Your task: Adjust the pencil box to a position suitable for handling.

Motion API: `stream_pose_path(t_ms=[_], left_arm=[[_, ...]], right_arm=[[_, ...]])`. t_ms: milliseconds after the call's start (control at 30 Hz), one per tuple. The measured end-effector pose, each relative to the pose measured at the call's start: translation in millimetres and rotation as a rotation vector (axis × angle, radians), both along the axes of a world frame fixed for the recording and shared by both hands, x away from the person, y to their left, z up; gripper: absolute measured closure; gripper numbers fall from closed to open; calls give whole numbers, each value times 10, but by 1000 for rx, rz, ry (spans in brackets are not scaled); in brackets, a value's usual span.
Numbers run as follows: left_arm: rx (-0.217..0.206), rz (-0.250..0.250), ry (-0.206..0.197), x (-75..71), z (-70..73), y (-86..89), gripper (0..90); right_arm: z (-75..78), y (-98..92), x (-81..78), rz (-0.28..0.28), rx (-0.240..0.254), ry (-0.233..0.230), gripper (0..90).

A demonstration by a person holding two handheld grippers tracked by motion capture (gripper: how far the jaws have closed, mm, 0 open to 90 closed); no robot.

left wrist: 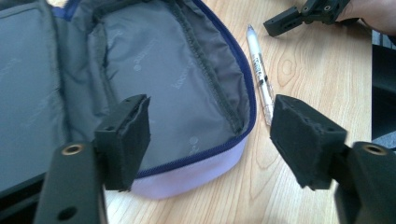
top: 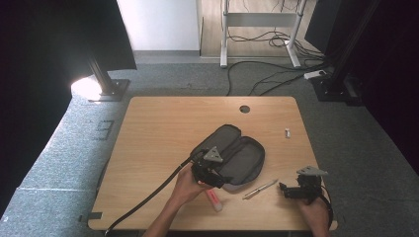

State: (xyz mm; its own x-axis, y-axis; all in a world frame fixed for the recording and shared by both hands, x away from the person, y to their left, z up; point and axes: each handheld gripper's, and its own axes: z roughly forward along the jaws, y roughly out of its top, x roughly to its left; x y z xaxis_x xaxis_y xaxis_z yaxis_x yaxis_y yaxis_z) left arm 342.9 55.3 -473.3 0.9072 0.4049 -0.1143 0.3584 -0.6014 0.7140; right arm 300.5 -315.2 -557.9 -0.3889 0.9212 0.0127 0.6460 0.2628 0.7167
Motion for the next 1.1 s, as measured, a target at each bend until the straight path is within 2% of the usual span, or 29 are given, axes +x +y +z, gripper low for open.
stream_pose_path(t_ms=[167,367,500,633,900,1100], left_arm=[[-8,14,2,-3,27,126,215],[12,25,-7,-24,46,256,148],[-13,48,4,-24,60,366,140],[-19,72,0,-28,61,471,119],[-8,135,-27,-35,-6,678,9],[-6,171,-35,-43,-85,833,0]], right_arm=[[0,0,0,0,0,0,0],[0,0,0,0,0,0,0],[0,0,0,0,0,0,0],[0,0,0,0,0,0,0],[0,0,0,0,0,0,0],[0,0,0,0,0,0,0]])
